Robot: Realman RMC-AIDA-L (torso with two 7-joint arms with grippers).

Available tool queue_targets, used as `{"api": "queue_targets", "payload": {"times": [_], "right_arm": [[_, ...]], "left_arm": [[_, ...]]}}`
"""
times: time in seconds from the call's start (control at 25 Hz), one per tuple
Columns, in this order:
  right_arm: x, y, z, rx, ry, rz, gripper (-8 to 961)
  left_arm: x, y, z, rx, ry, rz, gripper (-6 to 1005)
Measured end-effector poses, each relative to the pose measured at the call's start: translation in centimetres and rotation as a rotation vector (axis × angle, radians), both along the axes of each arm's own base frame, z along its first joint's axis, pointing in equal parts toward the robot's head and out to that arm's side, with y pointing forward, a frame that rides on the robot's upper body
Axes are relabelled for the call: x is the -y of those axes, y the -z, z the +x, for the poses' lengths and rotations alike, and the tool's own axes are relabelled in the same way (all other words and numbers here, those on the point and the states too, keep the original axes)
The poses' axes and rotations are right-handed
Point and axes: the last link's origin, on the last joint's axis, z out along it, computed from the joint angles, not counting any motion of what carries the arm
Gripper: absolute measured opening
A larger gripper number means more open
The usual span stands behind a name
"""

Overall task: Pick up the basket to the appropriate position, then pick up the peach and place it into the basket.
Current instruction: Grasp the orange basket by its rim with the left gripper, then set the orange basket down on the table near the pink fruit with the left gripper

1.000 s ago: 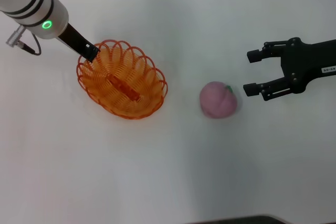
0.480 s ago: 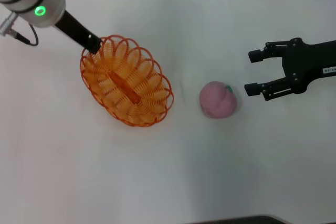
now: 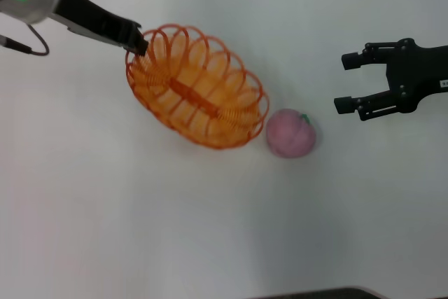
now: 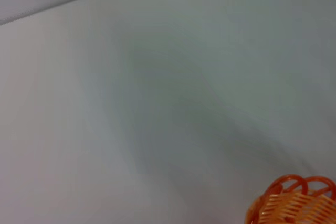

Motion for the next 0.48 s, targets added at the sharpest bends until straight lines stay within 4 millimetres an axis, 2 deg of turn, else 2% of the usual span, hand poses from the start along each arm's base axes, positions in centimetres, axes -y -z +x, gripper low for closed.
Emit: {"api": "queue_targets", "payload": {"times": [0.2,0.48], "right_arm": [[0.1,-0.4,0.2,0.015,-0.01,0.021,873],[0.1,-0.5,0.2,0.015,-0.014,0.028,871]], "left_arm": [[0.4,-1.3,-1.0,0.147,-0.141,0.048,50],[1.4,-1.8,-5.0,0.304,-0.288,0.138,59]]}}
